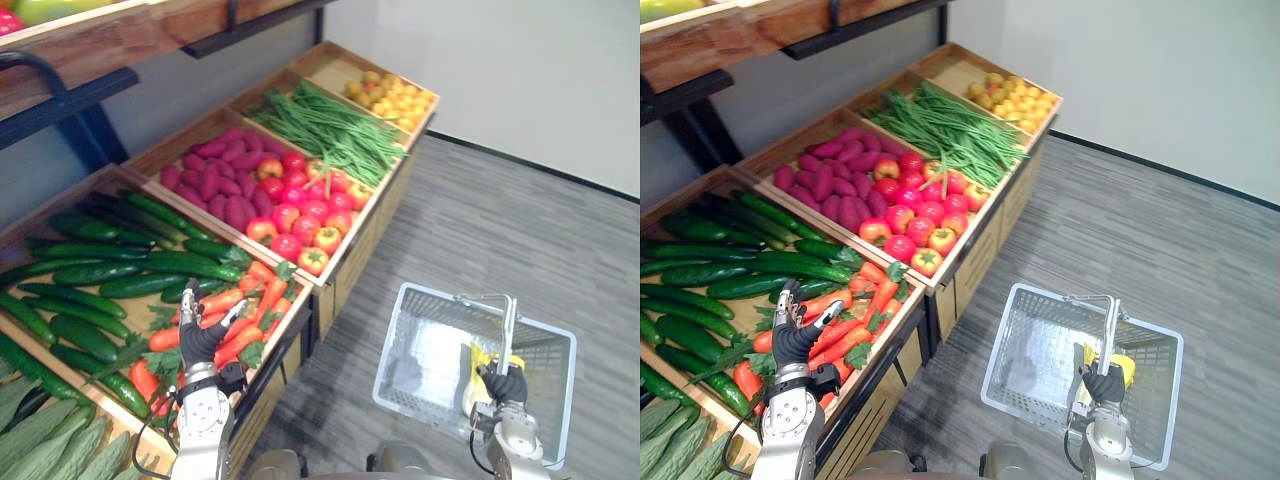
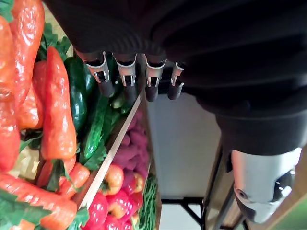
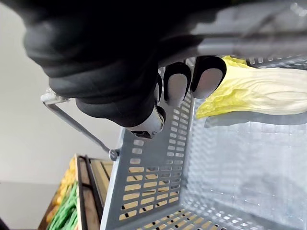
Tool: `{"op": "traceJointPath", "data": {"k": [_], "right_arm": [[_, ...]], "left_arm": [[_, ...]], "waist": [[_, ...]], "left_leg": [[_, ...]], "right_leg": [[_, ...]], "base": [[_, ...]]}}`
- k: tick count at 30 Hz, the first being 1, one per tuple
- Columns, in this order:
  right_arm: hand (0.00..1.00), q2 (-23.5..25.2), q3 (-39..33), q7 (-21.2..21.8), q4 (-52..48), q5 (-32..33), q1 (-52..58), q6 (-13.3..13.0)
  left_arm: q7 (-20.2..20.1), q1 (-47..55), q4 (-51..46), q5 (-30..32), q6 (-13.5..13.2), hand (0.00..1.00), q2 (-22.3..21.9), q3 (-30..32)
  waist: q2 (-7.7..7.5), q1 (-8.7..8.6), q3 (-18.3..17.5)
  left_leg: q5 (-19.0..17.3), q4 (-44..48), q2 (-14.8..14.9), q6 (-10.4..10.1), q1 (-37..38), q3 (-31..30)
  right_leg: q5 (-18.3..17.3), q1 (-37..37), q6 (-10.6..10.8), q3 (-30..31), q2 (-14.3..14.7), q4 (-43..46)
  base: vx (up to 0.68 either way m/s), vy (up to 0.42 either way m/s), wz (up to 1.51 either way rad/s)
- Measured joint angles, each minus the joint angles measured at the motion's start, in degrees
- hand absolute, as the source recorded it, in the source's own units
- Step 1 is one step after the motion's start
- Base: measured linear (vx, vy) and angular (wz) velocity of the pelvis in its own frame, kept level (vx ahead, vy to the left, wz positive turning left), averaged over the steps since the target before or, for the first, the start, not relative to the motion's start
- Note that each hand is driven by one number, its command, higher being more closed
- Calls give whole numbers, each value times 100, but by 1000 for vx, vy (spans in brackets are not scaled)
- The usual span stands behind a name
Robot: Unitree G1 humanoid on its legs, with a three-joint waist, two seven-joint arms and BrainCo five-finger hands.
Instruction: Pick vegetable in the basket
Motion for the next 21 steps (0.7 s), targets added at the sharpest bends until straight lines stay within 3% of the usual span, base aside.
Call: {"op": "traceJointPath", "data": {"k": [2,5,9,10,14,15,19,21], "right_arm": [[100,-88,18,2,-9,80,4,-5],[100,-83,20,5,102,161,6,-15],[100,-129,-144,-12,535,358,27,-37],[100,-122,-140,-9,624,382,14,-38],[100,-92,-321,-38,851,573,25,-41],[100,-91,-347,-33,1001,590,-3,-39],[100,-77,-292,62,1141,586,-52,-45],[100,-98,-283,150,1162,583,-47,-45]], "left_arm": [[-9,-14,-8,0,-2,0,-75,-129],[-12,-77,-8,-1,-3,0,-148,-156],[-12,-90,-8,-2,-3,0,-128,-205],[-14,-108,-7,-1,-1,0,-82,-206],[-27,-353,-4,61,1,0,97,-213],[-34,-491,45,130,1,0,266,-195],[-52,-853,405,475,15,0,767,-188],[-53,-995,578,738,54,0,989,-186]], "waist": [[184,66,-107],[174,158,-99],[176,272,-109],[143,258,-88],[45,153,-16],[50,124,-19],[-24,93,-60],[-27,85,-73]], "left_leg": [[145,-249,170,-242,-149,-186],[445,-740,322,-407,-65,-312],[830,-1043,317,-410,-74,-282],[952,-1067,319,-409,-164,-165],[1126,-1206,584,-47,-291,1654],[1144,-1169,709,-62,-287,2121],[1192,-1643,521,-37,-210,2156],[1421,-1941,473,-15,-166,2217]], "right_leg": [[-2,1,-75,-479,-7,-110],[21,231,-112,-977,-50,-289],[73,434,-198,-1330,-153,-461],[77,482,-205,-1454,-222,-553],[95,686,-228,-1894,-462,-802],[98,722,-233,-1910,-485,-834],[233,795,-237,-1690,-497,-1309],[408,804,-207,-1645,-494,-1557]], "base": [[203,-211,101],[106,-195,96],[44,-115,79],[-26,-48,67],[-58,17,65],[-110,77,29],[-104,82,7],[-44,48,-7]]}}
